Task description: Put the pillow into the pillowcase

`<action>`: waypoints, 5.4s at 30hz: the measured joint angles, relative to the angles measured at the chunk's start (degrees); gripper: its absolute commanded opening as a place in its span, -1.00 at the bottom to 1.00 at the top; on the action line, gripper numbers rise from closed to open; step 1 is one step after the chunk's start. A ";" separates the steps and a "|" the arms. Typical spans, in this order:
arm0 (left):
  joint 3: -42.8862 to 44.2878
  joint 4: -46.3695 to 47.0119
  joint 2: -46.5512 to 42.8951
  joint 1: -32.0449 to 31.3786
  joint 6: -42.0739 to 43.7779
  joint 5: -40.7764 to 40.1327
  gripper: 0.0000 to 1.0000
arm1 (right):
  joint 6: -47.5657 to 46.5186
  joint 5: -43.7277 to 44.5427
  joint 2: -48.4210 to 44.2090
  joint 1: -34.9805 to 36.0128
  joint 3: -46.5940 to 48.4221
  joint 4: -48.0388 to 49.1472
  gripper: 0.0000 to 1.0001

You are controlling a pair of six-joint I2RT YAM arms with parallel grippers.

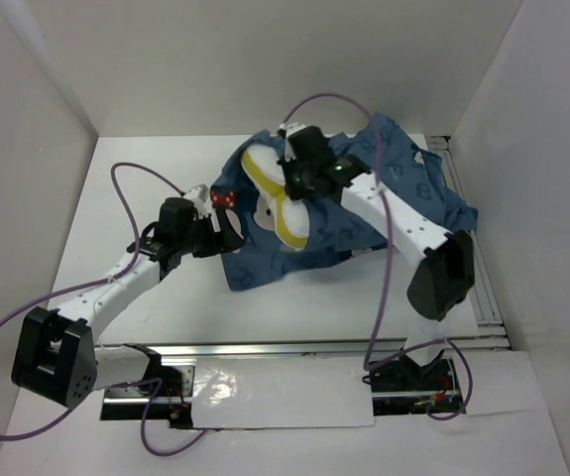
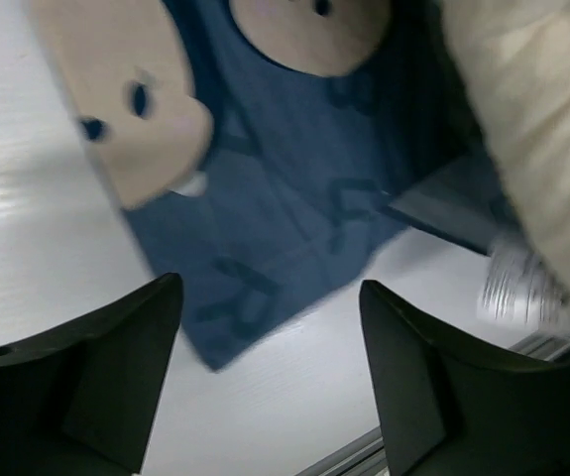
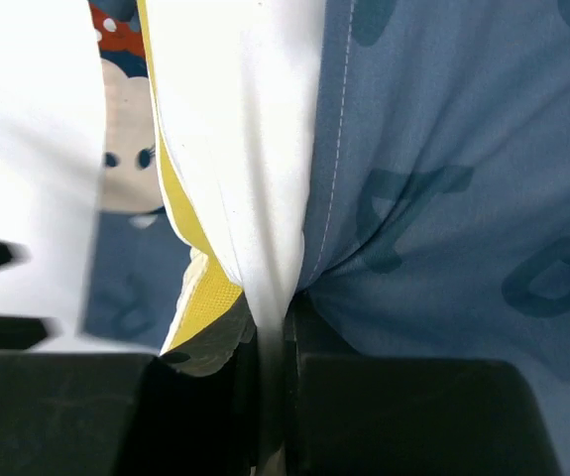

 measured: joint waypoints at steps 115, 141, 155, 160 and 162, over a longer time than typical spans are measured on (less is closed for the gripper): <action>-3.17 9.73 10.08 -13.35 -38.12 -33.64 -0.11 | 17.88 8.79 -5.57 11.10 -9.16 8.59 -1.00; -2.32 18.93 17.40 -13.29 -36.50 -35.80 0.15 | 17.81 4.87 -5.60 10.12 -6.93 8.74 -1.00; 4.35 16.85 21.59 -13.16 -33.27 -33.18 -1.00 | 17.90 8.33 -5.18 10.01 -6.54 7.72 -1.00; 4.33 9.53 12.33 -10.67 -24.02 -25.22 -1.00 | 18.56 16.02 0.09 11.19 -4.20 6.49 -1.00; 4.17 6.29 7.56 -8.83 -19.96 -21.70 -1.00 | 19.15 18.51 3.76 11.45 -2.84 6.01 -1.00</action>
